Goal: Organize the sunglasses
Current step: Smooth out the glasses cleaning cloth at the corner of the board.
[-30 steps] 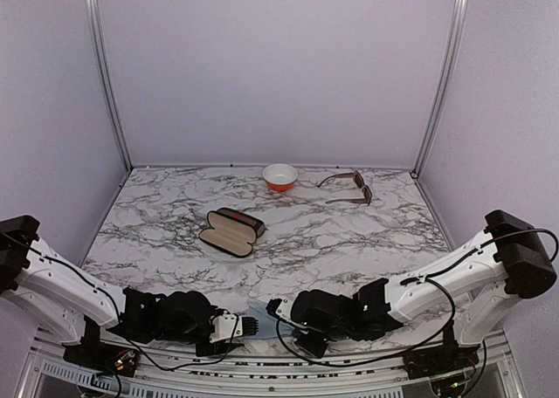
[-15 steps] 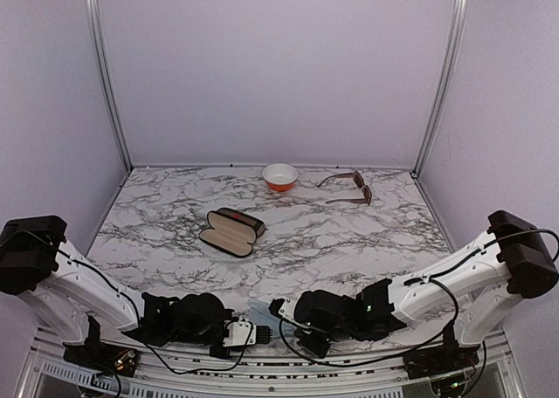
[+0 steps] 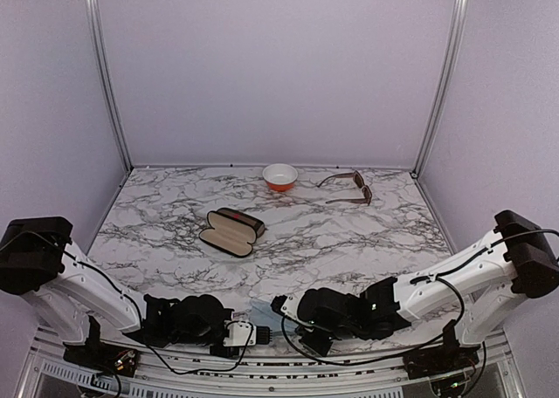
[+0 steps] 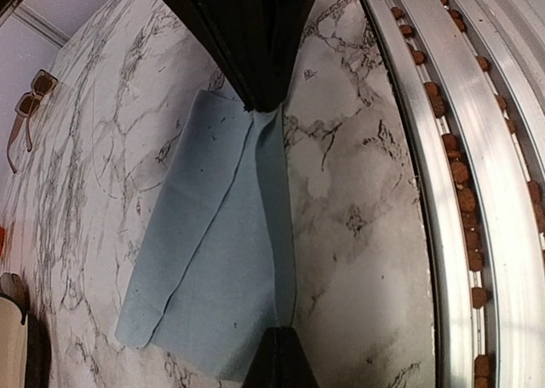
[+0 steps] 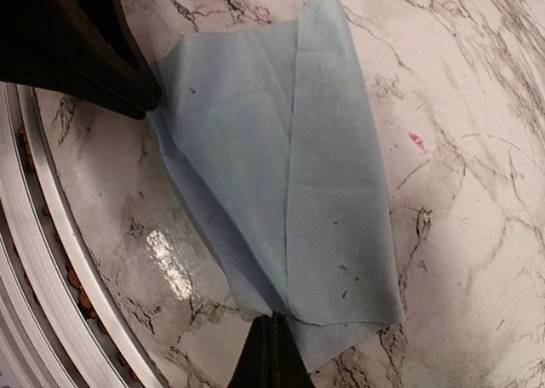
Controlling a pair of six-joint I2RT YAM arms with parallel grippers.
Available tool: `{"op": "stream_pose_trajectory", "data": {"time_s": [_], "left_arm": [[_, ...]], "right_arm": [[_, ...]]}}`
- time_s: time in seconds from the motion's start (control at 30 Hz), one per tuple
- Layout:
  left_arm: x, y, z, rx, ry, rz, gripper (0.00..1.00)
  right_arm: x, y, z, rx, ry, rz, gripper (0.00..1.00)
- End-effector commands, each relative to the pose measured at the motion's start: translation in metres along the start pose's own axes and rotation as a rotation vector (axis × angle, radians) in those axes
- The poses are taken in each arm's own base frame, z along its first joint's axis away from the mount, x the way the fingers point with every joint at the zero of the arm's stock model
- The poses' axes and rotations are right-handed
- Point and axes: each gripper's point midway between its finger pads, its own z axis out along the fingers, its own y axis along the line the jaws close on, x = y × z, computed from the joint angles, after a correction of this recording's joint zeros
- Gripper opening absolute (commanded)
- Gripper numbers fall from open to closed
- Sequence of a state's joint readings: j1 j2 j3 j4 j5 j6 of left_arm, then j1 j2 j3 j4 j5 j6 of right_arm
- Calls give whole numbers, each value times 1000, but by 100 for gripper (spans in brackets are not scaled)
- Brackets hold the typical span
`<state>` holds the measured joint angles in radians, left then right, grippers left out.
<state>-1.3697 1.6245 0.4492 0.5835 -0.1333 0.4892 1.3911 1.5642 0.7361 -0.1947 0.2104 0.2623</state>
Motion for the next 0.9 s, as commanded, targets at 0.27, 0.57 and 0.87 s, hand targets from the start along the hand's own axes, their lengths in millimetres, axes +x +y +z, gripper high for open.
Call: {"op": "stream_pose_trajectory", "data": {"time_s": [0.27, 0.57, 0.87], "left_arm": [[-33, 17, -17, -41, -110, -93, 0], [-65, 44, -49, -94, -173, -152, 0], [-98, 64, -85, -108, -231, -179, 0]], "right_arm": [[-31, -15, -29, 29, -108, 61, 0], [-59, -15, -57, 14, -184, 54, 0], [-85, -6, -98, -72, -290, 43, 0]]}}
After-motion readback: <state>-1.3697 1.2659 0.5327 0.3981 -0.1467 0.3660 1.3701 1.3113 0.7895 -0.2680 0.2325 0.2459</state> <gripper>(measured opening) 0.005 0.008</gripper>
